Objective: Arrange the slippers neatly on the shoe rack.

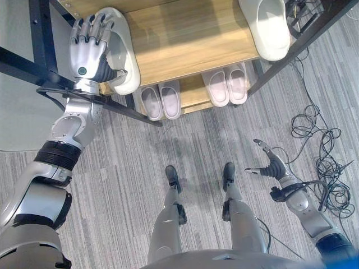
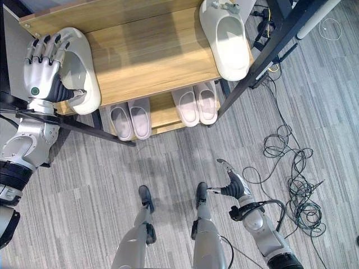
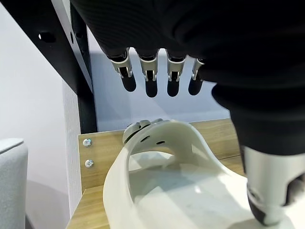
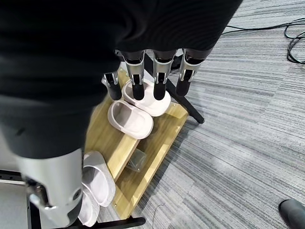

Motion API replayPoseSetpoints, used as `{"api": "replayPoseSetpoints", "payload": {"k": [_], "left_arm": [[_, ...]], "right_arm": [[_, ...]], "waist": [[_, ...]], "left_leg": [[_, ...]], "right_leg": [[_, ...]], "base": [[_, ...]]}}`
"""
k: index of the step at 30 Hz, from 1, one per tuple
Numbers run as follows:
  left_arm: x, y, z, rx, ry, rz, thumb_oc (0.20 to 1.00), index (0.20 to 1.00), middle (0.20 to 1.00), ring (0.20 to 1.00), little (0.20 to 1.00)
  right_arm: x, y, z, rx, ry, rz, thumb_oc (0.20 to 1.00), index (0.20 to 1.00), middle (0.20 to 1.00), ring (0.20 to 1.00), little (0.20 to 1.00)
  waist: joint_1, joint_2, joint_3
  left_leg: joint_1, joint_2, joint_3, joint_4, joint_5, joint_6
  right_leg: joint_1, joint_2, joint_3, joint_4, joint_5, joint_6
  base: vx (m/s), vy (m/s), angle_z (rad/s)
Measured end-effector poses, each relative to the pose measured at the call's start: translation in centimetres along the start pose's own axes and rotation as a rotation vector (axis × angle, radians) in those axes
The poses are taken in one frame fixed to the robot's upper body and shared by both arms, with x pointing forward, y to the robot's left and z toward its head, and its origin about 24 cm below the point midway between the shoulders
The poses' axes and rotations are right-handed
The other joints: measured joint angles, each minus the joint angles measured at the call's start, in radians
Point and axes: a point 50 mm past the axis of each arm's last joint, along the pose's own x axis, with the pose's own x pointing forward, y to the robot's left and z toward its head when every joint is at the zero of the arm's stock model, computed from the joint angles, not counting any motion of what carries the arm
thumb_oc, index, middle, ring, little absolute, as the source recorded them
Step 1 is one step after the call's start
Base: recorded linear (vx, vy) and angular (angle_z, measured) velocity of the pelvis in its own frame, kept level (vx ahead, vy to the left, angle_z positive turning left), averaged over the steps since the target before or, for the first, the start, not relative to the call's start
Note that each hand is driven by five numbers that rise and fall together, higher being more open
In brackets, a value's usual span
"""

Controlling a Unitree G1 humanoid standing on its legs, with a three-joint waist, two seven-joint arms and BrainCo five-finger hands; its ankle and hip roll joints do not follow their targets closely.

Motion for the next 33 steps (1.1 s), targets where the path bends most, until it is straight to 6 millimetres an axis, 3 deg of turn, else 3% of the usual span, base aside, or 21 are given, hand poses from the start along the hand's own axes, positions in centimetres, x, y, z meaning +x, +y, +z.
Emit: {"api": "replayPoseSetpoints", "payload": {"k": [29,33], "left_arm": [[0.1,-0.1,0.1,-0.003,-0.001,-0.037,1.0,1.0,1.0,1.0,1.0],[-0.3,0.8,0.3,-0.045,0.011,0.007,1.0,1.0,1.0,1.0,1.0]], "right_arm": [[-0.1,0.2,0.0,0.001,0.001,0.011,1.0,1.0,1.0,1.0,1.0],[-0.1,1.0,-0.2,0.013,0.014,0.031,1.0,1.0,1.0,1.0,1.0]], "waist": [[0.001,-0.001,-0.002],[0.007,-0.001,-0.002]], "left_leg": [[0.02,0.001,-0.001,0.0,0.01,0.005],[0.072,0.0,-0.004,0.0,0.007,0.001]], "right_leg": [[0.021,0.001,0.0,0.0,0.01,-0.008],[0.074,0.0,-0.001,0.0,0.003,-0.003]], "base": [[0.0,-0.002,0.0],[0.0,0.0,0.0]]}}
